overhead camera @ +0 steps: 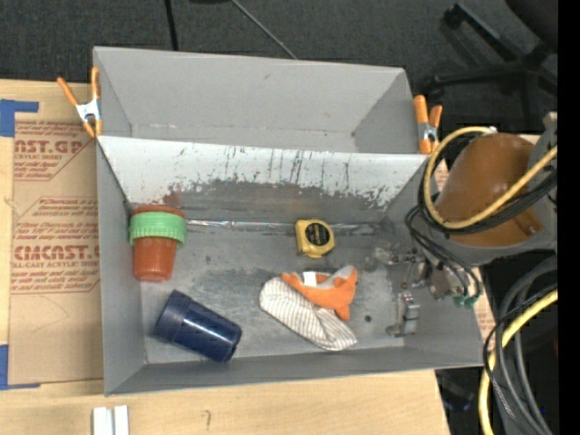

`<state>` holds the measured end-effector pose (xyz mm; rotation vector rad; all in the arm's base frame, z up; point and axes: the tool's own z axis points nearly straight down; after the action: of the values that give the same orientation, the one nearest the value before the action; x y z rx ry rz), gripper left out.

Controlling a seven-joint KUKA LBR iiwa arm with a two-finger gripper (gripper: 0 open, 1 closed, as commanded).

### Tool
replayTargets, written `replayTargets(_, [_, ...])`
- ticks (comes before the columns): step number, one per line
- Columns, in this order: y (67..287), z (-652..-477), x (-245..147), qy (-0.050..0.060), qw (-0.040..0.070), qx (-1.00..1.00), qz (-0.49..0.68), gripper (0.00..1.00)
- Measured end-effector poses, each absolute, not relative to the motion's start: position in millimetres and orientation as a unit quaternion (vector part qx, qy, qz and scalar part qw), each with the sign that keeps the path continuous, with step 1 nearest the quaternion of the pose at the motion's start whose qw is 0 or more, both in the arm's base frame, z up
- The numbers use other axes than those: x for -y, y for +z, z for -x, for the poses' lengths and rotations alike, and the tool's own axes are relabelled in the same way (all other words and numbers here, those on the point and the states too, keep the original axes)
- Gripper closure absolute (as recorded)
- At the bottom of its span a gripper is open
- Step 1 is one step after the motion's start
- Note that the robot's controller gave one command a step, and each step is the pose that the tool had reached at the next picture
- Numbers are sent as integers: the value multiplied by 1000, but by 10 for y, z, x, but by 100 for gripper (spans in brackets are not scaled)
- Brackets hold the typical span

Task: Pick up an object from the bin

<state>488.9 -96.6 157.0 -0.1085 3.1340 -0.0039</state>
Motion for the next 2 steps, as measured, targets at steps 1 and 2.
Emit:
replayTargets(1, [1021, -4934, 631, -1, 2, -995, 95, 0])
replayTargets(2, [815, -5025, 473, -1, 3, -973, 230, 100])
